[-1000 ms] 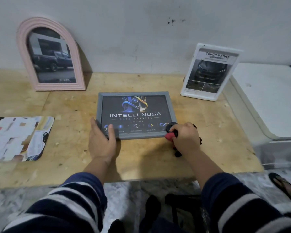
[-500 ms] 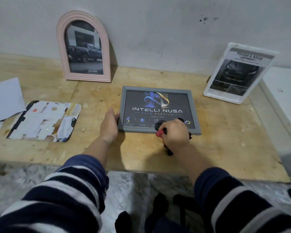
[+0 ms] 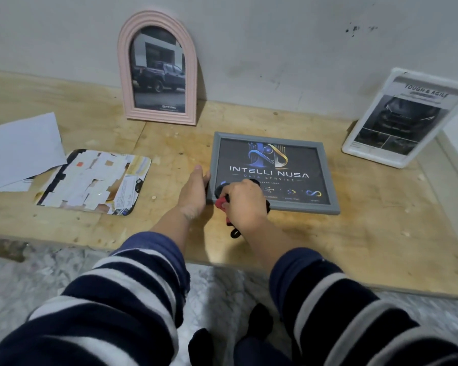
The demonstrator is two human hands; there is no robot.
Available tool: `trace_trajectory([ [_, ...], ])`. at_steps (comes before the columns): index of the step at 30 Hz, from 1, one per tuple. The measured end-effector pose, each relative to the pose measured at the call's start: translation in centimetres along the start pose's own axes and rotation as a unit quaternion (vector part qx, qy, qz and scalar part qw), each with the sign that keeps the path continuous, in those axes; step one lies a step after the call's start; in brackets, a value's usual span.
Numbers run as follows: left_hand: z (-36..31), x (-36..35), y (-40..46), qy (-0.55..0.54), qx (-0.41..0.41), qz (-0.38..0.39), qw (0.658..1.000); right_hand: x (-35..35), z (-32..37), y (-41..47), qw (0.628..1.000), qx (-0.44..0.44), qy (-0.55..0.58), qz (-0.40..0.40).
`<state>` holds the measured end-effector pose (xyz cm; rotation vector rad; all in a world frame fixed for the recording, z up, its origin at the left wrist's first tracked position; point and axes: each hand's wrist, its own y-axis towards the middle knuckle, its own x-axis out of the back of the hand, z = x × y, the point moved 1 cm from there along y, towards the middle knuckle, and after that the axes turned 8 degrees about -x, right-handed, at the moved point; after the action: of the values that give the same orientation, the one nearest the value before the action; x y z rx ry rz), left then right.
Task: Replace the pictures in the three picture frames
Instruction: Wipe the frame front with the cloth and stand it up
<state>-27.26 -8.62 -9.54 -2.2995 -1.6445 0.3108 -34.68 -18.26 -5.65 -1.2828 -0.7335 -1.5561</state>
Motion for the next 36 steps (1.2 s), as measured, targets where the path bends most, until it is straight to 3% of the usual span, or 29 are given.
trace_trajectory([
  [4,0.0,0.2,0.2,-0.092,0.021,0.024,0.995,-0.5,2.1,0.2,1.0,0.018,-0.012,-0.008],
  [6,0.0,0.4,0.4,-0.098,0.024,0.032,0.994,-0.7,2.0,0.5,0.999,-0.007,0.036,0.01],
  [9,-0.4,0.6,0.3,-0.029,0.0,0.021,0.999,-0.5,0.9,1.2,0.979,-0.074,0.187,0.033],
  [11,-0.8,0.6,-0.1,0.088,-0.036,0.01,0.995,0.3,-0.7,1.4,0.956,-0.115,0.269,0.022],
  [14,-0.5,0.6,0.1,0.263,-0.102,-0.016,0.959,2.6,-4.2,2.4,0.929,-0.171,0.328,-0.012],
  [21,-2.3,-1.4,4.8,0.321,-0.108,-0.06,0.939,7.4,-13.8,7.6,0.955,-0.222,0.182,-0.069],
  [25,-3.2,-2.9,7.6,0.402,-0.121,-0.08,0.904,8.6,-17.6,11.4,0.963,-0.224,0.127,-0.079],
  [28,-3.5,-3.9,9.2,0.46,-0.108,-0.102,0.876,8.6,-19.8,14.2,0.972,-0.208,0.1,-0.05],
  [33,-2.2,-4.9,10.1,0.485,-0.091,-0.137,0.859,7.7,-21.3,16.8,0.981,-0.185,0.023,0.05],
  [36,-2.0,-4.6,10.1,0.466,-0.105,-0.16,0.864,7.5,-21.4,17.3,0.983,-0.174,0.039,0.035],
])
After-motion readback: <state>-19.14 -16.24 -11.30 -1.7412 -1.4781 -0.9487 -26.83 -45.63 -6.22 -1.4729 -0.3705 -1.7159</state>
